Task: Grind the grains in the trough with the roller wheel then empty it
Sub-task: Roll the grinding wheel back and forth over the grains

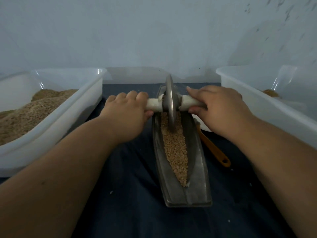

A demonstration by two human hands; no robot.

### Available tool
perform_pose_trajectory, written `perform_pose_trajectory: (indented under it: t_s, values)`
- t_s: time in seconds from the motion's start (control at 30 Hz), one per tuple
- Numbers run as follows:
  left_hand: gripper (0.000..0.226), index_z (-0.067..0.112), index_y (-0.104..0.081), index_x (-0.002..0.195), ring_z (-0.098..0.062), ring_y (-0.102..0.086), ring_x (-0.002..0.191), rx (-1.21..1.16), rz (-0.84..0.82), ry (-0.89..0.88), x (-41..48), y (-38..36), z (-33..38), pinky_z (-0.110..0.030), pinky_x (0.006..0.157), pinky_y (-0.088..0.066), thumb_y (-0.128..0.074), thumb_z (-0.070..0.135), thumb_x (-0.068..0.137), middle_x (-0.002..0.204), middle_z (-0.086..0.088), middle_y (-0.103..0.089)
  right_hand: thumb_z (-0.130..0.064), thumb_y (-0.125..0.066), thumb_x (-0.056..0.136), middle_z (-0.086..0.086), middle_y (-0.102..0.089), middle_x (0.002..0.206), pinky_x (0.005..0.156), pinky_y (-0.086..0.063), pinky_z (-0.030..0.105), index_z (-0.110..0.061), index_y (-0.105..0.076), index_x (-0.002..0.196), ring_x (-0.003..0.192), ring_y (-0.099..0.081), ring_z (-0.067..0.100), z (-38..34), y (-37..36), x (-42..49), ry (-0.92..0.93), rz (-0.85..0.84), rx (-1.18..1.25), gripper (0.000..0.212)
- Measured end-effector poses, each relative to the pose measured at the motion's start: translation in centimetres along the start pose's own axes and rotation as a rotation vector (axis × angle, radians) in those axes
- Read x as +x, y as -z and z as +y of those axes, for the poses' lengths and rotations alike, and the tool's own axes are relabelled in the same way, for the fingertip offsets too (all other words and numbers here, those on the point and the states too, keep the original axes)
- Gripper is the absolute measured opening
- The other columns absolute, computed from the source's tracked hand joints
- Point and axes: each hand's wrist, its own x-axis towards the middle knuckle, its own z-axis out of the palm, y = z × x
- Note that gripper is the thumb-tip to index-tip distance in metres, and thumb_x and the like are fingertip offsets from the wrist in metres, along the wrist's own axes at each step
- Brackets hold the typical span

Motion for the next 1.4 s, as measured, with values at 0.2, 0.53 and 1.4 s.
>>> perform_pose_trajectory:
  t_s: [0.2, 0.53, 1.4]
  values:
    - [0.042, 0.031, -0.044, 0.095, -0.009, -0.054, 0.077, -0.186, -0.399, -0.106, -1.0, 4.2, -0.7, -0.033, 0.067, -0.041, -0.032, 0.068, 0.077, 0.089, 0.009, -0.056, -0.072, -0.042, 0.077, -0.024, -0.061, 0.109, 0.072, -0.036, 0.022, -0.053, -0.044, 0.136, 0.092, -0.053, -0.006, -0.5, 4.8, -0.8, 0.012, -0.415, 0.064, 0.062]
    - [0.04, 0.028, -0.056, 0.081, -0.009, -0.062, 0.068, -0.434, -0.577, -0.093, -1.7, 6.0, -0.9, -0.034, 0.069, -0.048, -0.044, 0.065, 0.073, 0.071, 0.006, -0.066, -0.082, -0.028, 0.059, -0.021, -0.066, 0.08, 0.059, -0.036, 0.003, -0.076, -0.043, 0.083, 0.081, -0.054, -0.014, -1.4, 7.6, -1.7, 0.044, -0.588, 0.166, 0.028]
    - [0.037, 0.038, -0.054, 0.098, -0.001, -0.055, 0.076, -0.237, -0.627, -0.147, -2.6, 7.4, -0.9, -0.024, 0.067, -0.04, -0.042, 0.061, 0.072, 0.083, 0.012, -0.058, -0.076, -0.031, 0.066, -0.041, -0.054, 0.093, 0.067, -0.032, 0.01, -0.076, -0.034, 0.118, 0.089, -0.048, -0.018, -1.9, 9.6, -2.5, 0.116, -0.617, -0.004, 0.052]
